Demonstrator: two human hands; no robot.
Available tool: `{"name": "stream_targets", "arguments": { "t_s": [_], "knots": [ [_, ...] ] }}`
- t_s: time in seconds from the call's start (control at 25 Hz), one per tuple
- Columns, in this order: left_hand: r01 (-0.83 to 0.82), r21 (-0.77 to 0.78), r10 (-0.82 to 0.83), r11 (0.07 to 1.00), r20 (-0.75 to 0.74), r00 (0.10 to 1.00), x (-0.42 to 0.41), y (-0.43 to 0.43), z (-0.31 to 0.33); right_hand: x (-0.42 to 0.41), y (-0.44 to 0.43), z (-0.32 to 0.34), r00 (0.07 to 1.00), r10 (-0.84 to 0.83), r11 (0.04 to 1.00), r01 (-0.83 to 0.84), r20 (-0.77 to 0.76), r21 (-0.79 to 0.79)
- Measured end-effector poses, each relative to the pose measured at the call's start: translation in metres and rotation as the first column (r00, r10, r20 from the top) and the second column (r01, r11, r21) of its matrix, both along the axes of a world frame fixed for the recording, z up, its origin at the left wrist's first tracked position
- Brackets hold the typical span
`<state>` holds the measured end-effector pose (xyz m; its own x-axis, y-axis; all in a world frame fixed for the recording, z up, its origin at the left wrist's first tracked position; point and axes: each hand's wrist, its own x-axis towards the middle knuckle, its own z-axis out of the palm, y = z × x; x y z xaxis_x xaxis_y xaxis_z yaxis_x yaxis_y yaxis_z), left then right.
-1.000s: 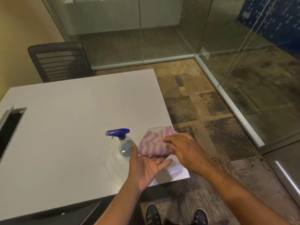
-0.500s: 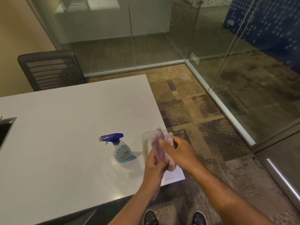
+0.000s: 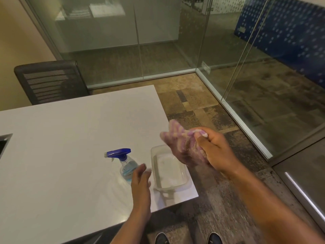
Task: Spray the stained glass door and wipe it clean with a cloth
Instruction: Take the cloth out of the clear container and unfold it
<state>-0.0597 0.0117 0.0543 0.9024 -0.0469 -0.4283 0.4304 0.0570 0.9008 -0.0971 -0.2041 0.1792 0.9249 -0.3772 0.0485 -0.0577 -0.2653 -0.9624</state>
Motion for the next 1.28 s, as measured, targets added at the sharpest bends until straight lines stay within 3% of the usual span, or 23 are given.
{"name": "stream_targets", "arguments": {
  "t_s": [0.12, 0.24, 0.4, 0.56, 0.72, 0.8, 1.0, 1.16, 1.28],
  "knots": [
    [0.416, -0.002, -0.407, 0.909, 0.209, 0.889, 0.027, -0.004, 0.023, 0.000, -0.009, 0.033, 0.986, 0.165, 0.970, -0.155, -0.036, 0.185],
    [0.579, 0.047, -0.570, 0.814, 0.253, 0.781, 0.047, -0.016, 0.047, 0.007, -0.015, 0.055, 0.986, 0.164, 0.901, -0.166, 0.038, 0.401],
    [0.480, -0.042, -0.443, 0.876, 0.318, 0.838, 0.061, -0.026, 0.068, 0.023, -0.031, 0.045, 0.994, 0.070, 0.822, -0.103, 0.080, 0.560],
    [0.365, -0.321, -0.341, 0.874, 0.130, 0.931, 0.053, -0.032, 0.070, 0.005, -0.015, -0.022, 0.951, 0.286, 0.700, -0.124, -0.118, 0.704],
    [0.404, -0.282, -0.426, 0.870, -0.021, 0.904, 0.055, -0.026, 0.064, -0.007, -0.010, -0.057, 0.951, 0.131, 0.742, 0.093, -0.279, 0.664],
    [0.483, -0.243, -0.509, 0.841, -0.055, 0.859, 0.058, -0.023, 0.065, -0.007, -0.017, -0.052, 0.950, 0.108, 0.766, 0.109, -0.294, 0.634],
    [0.602, -0.270, -0.570, 0.752, 0.194, 0.799, 0.075, -0.021, 0.093, -0.016, -0.045, -0.016, 0.994, 0.104, 0.795, -0.056, -0.045, 0.603],
    [0.641, -0.006, -0.607, 0.768, 0.314, 0.730, 0.082, -0.040, 0.100, -0.019, -0.063, -0.008, 0.996, 0.089, 0.865, -0.065, -0.025, 0.498],
    [0.621, -0.044, -0.584, 0.782, 0.293, 0.757, 0.079, -0.056, 0.104, -0.024, -0.072, -0.007, 0.999, 0.034, 0.850, -0.007, -0.042, 0.526]
  ]
}}
